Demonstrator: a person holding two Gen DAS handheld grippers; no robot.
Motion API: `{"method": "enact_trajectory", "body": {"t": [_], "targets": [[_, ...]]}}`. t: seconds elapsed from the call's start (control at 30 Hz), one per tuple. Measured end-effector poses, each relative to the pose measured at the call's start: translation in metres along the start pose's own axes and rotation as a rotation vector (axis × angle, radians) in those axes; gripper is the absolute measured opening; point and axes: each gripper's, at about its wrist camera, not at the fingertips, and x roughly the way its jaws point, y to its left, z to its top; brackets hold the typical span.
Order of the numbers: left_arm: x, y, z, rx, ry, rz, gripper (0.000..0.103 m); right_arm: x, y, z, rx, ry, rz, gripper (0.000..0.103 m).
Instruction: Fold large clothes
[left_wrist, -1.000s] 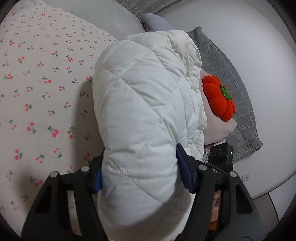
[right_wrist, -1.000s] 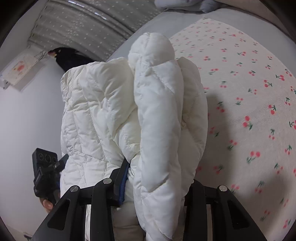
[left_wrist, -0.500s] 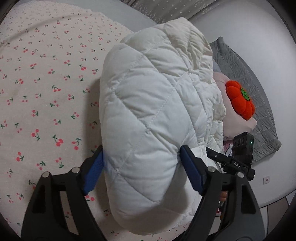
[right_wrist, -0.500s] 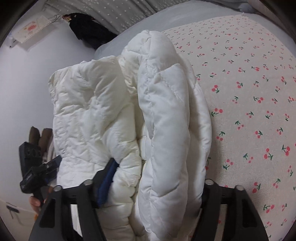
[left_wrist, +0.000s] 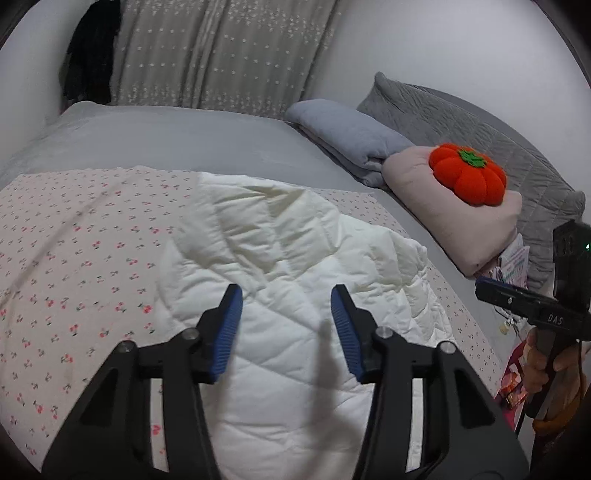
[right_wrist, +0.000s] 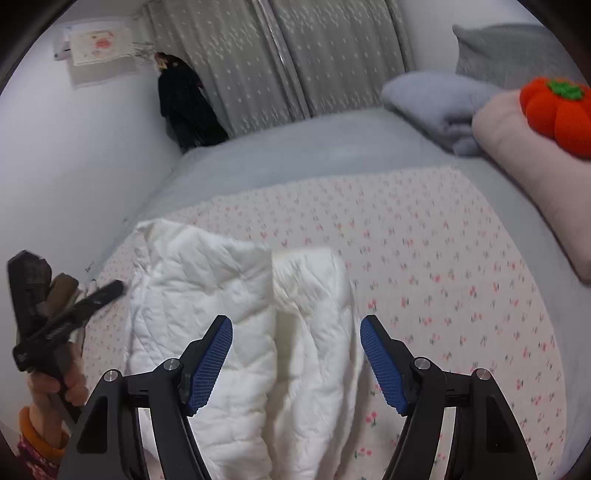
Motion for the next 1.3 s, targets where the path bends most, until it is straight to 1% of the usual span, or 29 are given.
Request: {"method": "enact_trajectory", "body": {"t": [0.03, 0.07, 0.1, 0.13, 0.2, 0.27, 0.33, 0.37, 0.43, 0.5, 0.6, 0.63, 0.73, 0.8, 0.83, 0.87, 0.97, 1.0, 1.03, 1.13, 1.2, 1.3], "targets": [[0.009, -0.006, 0.001, 0.023, 0.007, -0.015, 0.048, 0.001, -0.007, 0.003, -0.021, -0.018, 0.003, 0.061], [0.017, -0.012, 0.001, 0.044, 0.019, -0.02, 0.048, 0.004, -0.008, 0.004, -0.043, -0.036, 0.006, 0.052], [0.029, -0.019, 0.002, 0.064, 0.034, -0.016, 0.048, 0.009, -0.01, 0.007, -0.058, -0.045, 0.003, 0.047], [0.038, -0.028, 0.0, 0.075, 0.054, -0.01, 0.048, 0.017, -0.01, 0.004, -0.066, -0.048, -0.007, 0.045], [0.06, -0.035, -0.002, 0.075, 0.105, 0.002, 0.048, 0.04, -0.007, -0.002, -0.067, -0.019, -0.04, 0.038], [0.081, -0.035, -0.004, 0.058, 0.139, 0.018, 0.048, 0.068, -0.014, -0.013, -0.05, 0.042, -0.093, 0.034], [0.096, -0.035, -0.006, 0.049, 0.154, 0.025, 0.048, 0.093, -0.03, -0.027, -0.003, 0.107, -0.108, 0.033], [0.102, -0.036, -0.009, 0.054, 0.158, 0.029, 0.048, 0.103, -0.042, -0.035, 0.036, 0.125, -0.09, 0.033], [0.115, -0.041, -0.016, 0.075, 0.152, 0.055, 0.048, 0.116, -0.06, -0.043, 0.1, 0.134, -0.059, 0.033], [0.122, -0.049, -0.022, 0.109, 0.146, 0.094, 0.048, 0.121, -0.071, -0.046, 0.138, 0.137, -0.043, 0.033], [0.115, -0.056, -0.024, 0.145, 0.142, 0.119, 0.048, 0.119, -0.075, -0.046, 0.141, 0.144, -0.036, 0.033], [0.11, -0.057, -0.023, 0.149, 0.14, 0.118, 0.049, 0.115, -0.074, -0.045, 0.137, 0.149, -0.03, 0.034], [0.092, -0.065, -0.017, 0.138, 0.118, 0.115, 0.049, 0.108, -0.076, -0.04, 0.136, 0.167, -0.012, 0.04], [0.076, -0.066, -0.014, 0.125, 0.109, 0.114, 0.053, 0.1, -0.077, -0.035, 0.154, 0.182, -0.001, 0.047], [0.068, -0.067, -0.013, 0.124, 0.108, 0.116, 0.057, 0.098, -0.075, -0.04, 0.159, 0.185, -0.001, 0.047], [0.059, -0.068, -0.012, 0.128, 0.105, 0.122, 0.061, 0.095, -0.073, -0.038, 0.159, 0.184, 0.0, 0.049], [0.04, -0.071, -0.01, 0.147, 0.101, 0.161, 0.068, 0.082, -0.064, -0.031, 0.134, 0.167, -0.012, 0.056], [0.033, -0.07, -0.011, 0.153, 0.098, 0.187, 0.069, 0.078, -0.062, -0.029, 0.126, 0.162, -0.015, 0.057], [0.027, -0.069, -0.011, 0.151, 0.096, 0.197, 0.07, 0.073, -0.06, -0.028, 0.121, 0.158, -0.017, 0.058], [0.008, -0.061, -0.013, 0.111, 0.106, 0.219, 0.074, 0.06, -0.056, -0.026, 0.105, 0.145, -0.027, 0.062], [-0.005, -0.056, -0.015, 0.077, 0.108, 0.224, 0.075, 0.047, -0.051, -0.026, 0.084, 0.133, -0.038, 0.066], [-0.026, -0.05, -0.022, 0.035, 0.102, 0.24, 0.08, 0.025, -0.041, -0.029, 0.06, 0.121, -0.051, 0.071]]}}
